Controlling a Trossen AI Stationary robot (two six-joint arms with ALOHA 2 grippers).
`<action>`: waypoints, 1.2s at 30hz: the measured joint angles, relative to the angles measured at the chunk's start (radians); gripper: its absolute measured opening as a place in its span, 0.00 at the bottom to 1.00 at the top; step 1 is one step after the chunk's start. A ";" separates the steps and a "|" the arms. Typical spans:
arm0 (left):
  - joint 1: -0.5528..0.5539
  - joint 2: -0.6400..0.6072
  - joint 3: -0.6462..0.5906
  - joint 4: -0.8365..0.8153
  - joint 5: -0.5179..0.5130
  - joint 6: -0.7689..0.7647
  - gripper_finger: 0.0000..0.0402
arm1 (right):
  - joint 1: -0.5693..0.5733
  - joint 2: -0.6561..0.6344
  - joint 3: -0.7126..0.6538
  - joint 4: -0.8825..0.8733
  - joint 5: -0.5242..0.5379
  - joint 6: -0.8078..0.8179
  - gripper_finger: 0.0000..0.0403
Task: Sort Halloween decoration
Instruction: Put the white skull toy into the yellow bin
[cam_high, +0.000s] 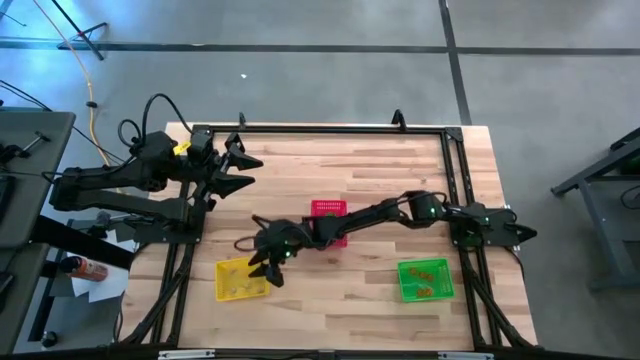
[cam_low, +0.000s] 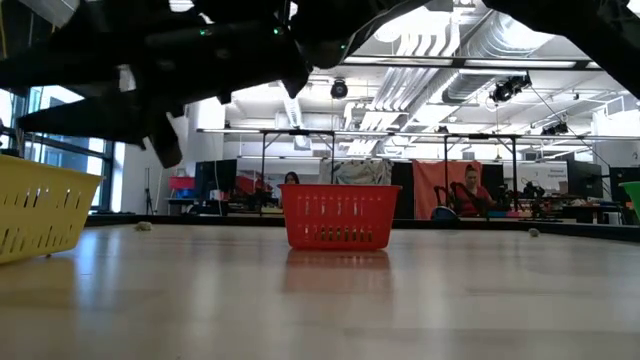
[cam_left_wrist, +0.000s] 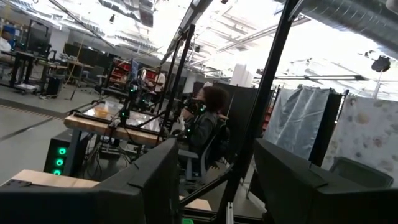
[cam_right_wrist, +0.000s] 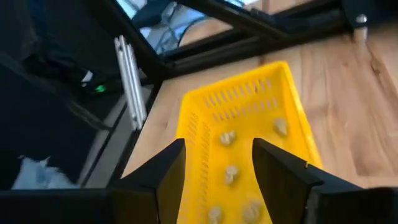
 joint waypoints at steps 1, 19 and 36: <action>0.000 0.000 0.000 0.000 0.000 0.000 0.50 | -0.010 -0.012 0.000 -0.023 -0.024 0.000 0.45; 0.001 0.002 0.000 0.005 -0.020 0.002 0.50 | -0.234 -0.348 0.000 -0.901 -0.033 -0.449 0.45; 0.000 0.075 0.000 0.005 -0.177 0.086 0.50 | -0.278 -0.581 -0.374 -1.195 -0.170 -0.616 0.45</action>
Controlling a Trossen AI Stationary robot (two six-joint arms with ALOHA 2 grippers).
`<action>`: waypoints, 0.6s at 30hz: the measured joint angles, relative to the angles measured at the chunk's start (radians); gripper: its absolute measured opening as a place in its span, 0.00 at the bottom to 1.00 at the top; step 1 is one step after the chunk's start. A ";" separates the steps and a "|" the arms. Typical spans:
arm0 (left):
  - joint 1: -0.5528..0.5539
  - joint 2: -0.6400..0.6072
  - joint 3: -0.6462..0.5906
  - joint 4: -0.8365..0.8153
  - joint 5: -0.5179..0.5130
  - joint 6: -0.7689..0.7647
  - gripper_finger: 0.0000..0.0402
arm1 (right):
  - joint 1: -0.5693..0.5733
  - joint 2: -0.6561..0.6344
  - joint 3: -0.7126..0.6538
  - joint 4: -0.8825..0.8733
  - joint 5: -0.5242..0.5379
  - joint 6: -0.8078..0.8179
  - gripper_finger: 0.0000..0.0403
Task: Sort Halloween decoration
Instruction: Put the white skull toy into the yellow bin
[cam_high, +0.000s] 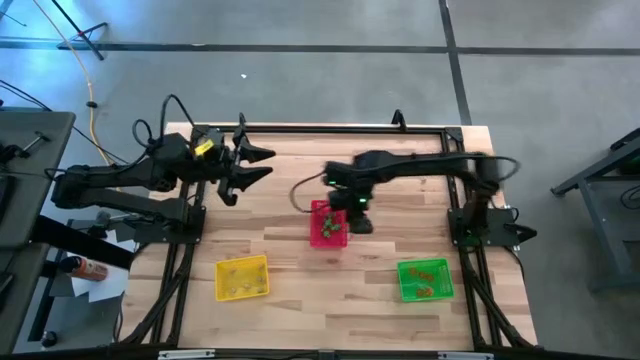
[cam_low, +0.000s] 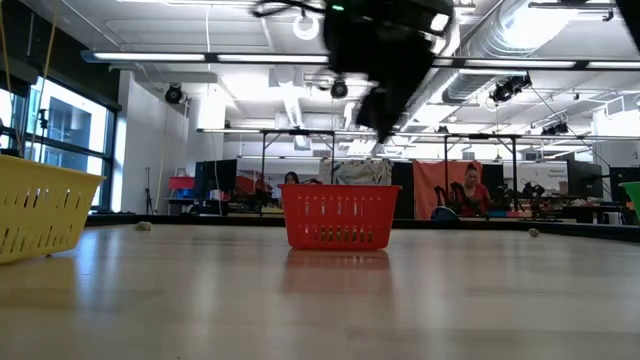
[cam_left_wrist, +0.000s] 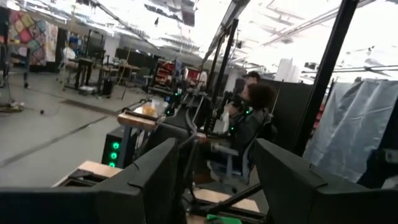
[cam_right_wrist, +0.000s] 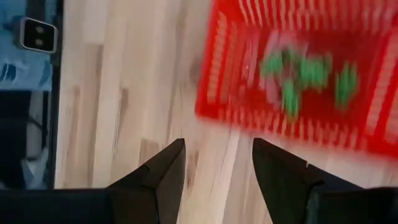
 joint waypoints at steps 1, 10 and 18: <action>0.000 0.008 0.000 0.004 -0.001 0.001 0.50 | -0.006 -0.055 -0.083 0.039 0.002 0.032 0.45; 0.016 0.100 0.000 0.002 -0.036 0.037 0.50 | -0.015 -0.668 -0.689 0.519 0.142 0.446 0.45; 0.016 0.219 0.000 -0.026 -0.080 0.123 0.50 | -0.011 -0.950 -0.954 1.249 0.271 0.493 0.45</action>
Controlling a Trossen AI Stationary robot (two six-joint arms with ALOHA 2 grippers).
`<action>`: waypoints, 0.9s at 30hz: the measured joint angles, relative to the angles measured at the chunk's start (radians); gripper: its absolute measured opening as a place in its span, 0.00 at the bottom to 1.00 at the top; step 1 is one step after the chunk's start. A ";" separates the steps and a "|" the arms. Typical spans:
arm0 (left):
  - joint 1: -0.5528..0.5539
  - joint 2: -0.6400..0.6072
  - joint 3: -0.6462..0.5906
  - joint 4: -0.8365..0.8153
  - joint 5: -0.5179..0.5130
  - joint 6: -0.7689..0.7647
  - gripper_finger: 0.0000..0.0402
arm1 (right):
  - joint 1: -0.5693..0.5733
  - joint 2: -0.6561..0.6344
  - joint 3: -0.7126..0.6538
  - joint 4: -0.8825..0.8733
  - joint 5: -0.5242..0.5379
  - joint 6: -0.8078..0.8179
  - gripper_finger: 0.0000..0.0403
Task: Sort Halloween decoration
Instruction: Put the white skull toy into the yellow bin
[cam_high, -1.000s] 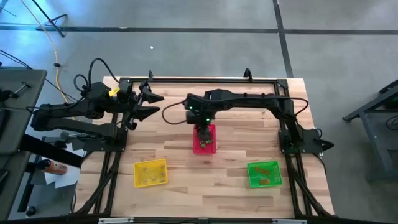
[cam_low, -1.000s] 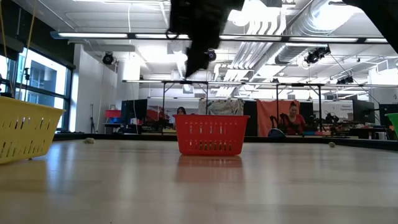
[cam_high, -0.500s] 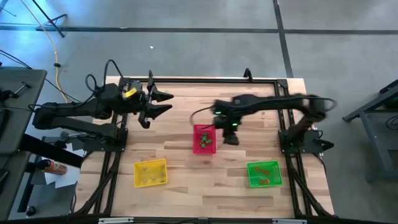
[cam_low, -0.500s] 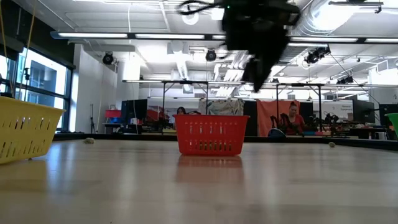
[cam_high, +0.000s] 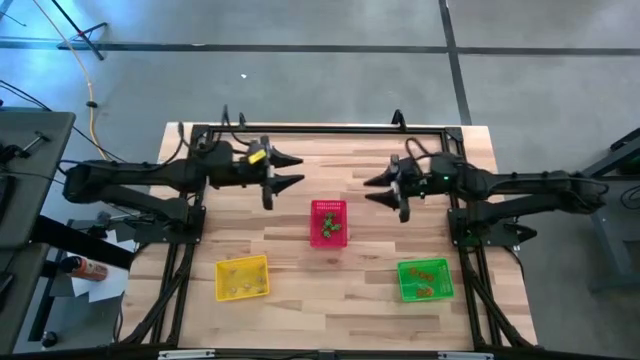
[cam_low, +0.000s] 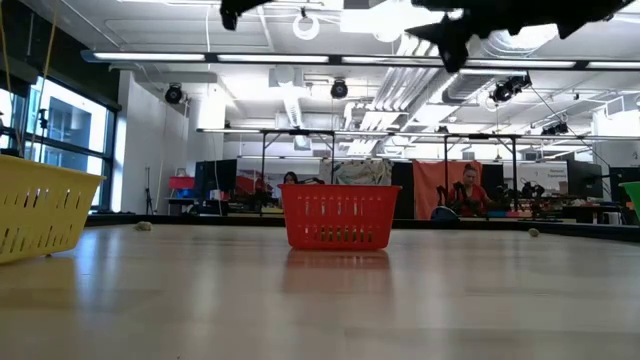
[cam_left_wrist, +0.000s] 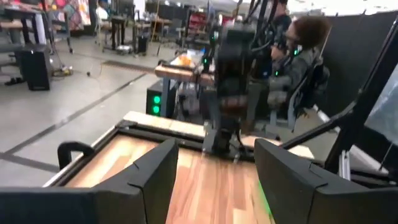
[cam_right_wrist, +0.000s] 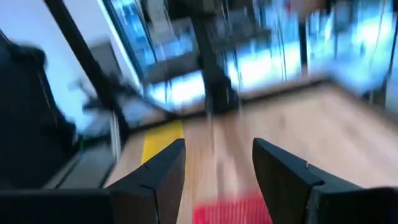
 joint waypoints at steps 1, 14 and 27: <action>0.000 0.015 0.000 0.002 0.000 0.000 0.50 | -0.002 -0.005 -0.015 0.075 0.005 -0.020 0.45; 0.000 0.122 -0.001 0.007 0.001 0.131 0.50 | -0.009 0.060 -0.008 0.195 0.040 -0.119 0.45; 0.060 0.088 0.001 -0.470 -0.170 -0.177 0.50 | -0.009 0.066 -0.006 0.196 0.229 -0.112 0.45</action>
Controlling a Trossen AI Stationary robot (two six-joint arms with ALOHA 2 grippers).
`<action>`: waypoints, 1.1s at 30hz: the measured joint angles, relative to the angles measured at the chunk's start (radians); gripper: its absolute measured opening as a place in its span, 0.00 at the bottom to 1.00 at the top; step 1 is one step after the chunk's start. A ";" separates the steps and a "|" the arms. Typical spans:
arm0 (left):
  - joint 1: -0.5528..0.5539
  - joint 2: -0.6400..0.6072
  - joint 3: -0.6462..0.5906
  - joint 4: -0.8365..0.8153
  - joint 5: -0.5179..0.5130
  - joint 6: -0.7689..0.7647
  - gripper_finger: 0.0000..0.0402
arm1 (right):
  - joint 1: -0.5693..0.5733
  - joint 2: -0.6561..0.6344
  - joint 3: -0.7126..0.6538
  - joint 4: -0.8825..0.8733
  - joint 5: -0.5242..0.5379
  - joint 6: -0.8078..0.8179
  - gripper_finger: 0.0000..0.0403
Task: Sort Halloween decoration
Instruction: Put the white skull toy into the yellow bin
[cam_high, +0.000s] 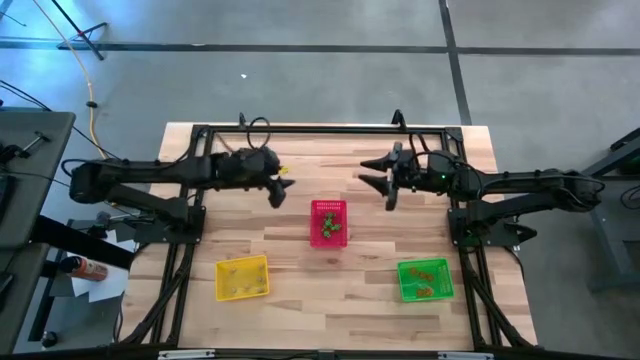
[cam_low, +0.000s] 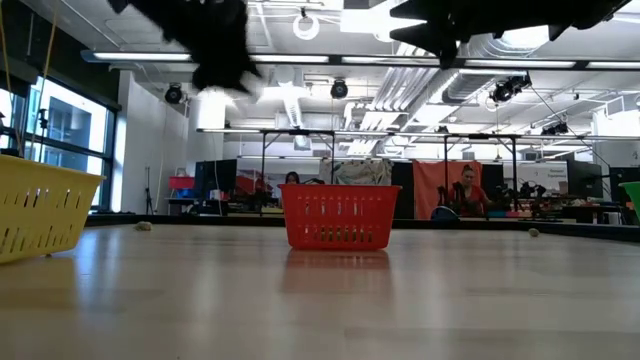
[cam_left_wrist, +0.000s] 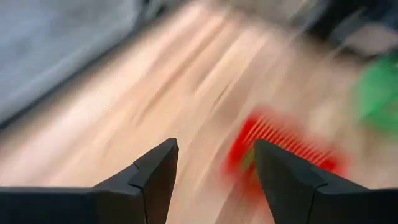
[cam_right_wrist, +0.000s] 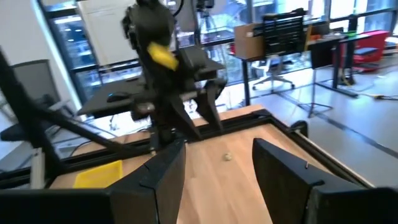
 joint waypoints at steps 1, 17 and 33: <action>0.029 0.000 0.000 -0.099 0.009 -0.036 0.50 | 0.000 0.000 0.000 0.000 0.012 0.002 0.45; 0.499 0.279 0.031 -0.729 0.175 0.355 0.50 | 0.000 0.000 0.000 0.000 0.154 0.063 0.45; 0.502 0.470 0.031 -0.623 0.120 0.818 0.50 | 0.000 0.000 0.000 -0.003 0.192 0.160 0.45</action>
